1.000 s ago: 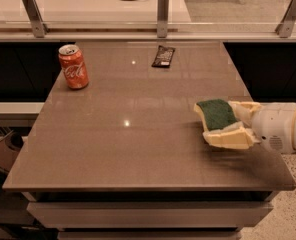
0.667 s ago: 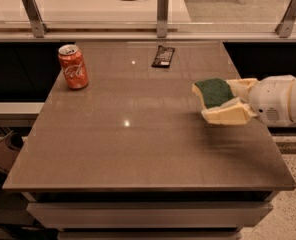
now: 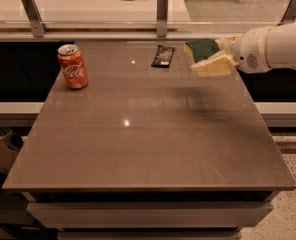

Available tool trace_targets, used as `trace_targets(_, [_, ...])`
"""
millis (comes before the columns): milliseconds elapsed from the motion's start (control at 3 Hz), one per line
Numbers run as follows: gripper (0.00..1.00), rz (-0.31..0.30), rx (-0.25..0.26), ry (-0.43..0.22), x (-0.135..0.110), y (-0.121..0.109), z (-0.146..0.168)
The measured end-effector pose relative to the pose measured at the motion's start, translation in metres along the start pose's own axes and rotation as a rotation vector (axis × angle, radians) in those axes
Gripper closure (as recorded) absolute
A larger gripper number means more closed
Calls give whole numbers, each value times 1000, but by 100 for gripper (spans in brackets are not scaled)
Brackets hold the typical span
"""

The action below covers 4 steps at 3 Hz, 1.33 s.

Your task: Move sponge near rxbar chocolate

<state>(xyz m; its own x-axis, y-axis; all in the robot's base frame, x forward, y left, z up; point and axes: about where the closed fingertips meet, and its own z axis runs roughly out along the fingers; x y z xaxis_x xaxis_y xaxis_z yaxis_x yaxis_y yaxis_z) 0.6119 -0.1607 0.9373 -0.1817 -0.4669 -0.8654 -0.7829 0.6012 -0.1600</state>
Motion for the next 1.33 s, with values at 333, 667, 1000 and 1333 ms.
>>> trace_targets(333, [100, 6, 12, 1, -22, -38, 34])
trace_targets(667, [100, 17, 56, 37, -28, -72, 66])
trace_targets(1000, [100, 47, 99, 71, -18, -103, 88])
trace_targets(1333, [100, 95, 129, 84, 3, -127, 103])
